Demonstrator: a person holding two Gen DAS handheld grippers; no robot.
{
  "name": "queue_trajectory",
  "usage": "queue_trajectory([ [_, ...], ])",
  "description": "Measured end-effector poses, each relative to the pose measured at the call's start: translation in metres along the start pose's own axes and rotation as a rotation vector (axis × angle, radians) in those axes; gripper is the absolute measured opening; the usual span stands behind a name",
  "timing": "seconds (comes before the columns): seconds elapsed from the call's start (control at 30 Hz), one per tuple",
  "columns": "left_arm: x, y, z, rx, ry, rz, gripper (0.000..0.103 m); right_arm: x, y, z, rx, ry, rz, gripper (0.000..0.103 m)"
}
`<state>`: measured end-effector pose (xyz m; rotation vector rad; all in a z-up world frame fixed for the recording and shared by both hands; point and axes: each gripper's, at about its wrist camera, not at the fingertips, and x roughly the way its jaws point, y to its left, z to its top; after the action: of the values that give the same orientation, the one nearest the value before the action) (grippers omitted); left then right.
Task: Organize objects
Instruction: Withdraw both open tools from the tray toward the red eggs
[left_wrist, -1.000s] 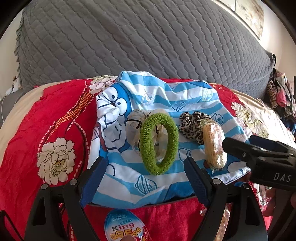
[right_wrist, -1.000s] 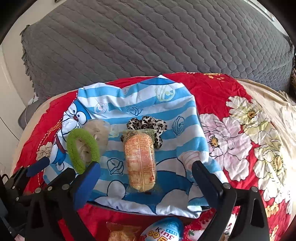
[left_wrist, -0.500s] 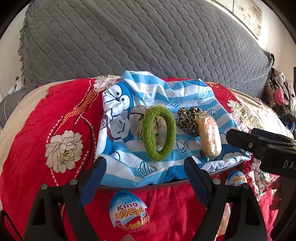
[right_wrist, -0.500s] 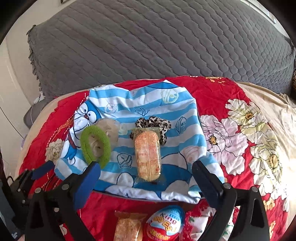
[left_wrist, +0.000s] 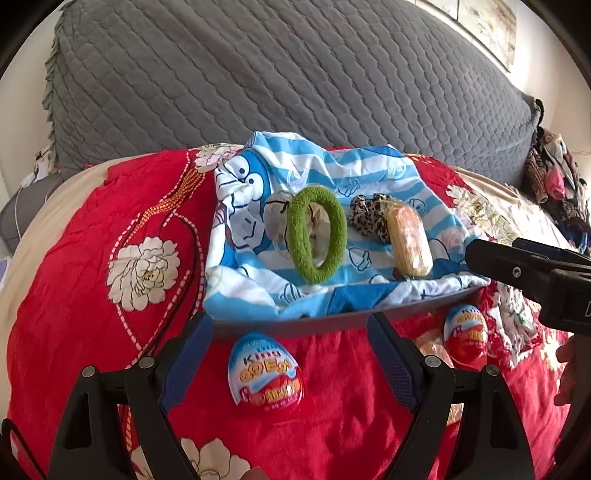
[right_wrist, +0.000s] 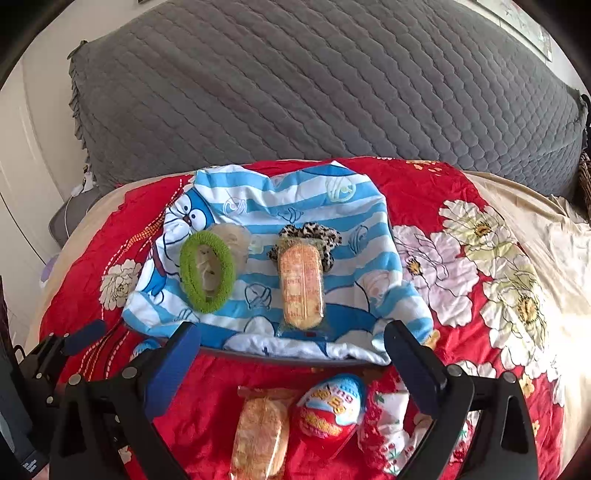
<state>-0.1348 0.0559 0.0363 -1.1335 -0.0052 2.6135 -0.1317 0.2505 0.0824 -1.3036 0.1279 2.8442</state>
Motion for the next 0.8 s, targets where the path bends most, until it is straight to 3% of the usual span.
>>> queue_trajectory([
  [0.53, -0.014, -0.012, -0.02, 0.027, 0.006, -0.028, 0.086, -0.017, -0.015, -0.022, -0.003, 0.015, -0.035, 0.101],
  [0.8, -0.019, -0.01, -0.029, 0.027, 0.011, -0.024, 0.086, -0.021, -0.001, -0.039, -0.04, 0.031, -0.048, 0.101],
])
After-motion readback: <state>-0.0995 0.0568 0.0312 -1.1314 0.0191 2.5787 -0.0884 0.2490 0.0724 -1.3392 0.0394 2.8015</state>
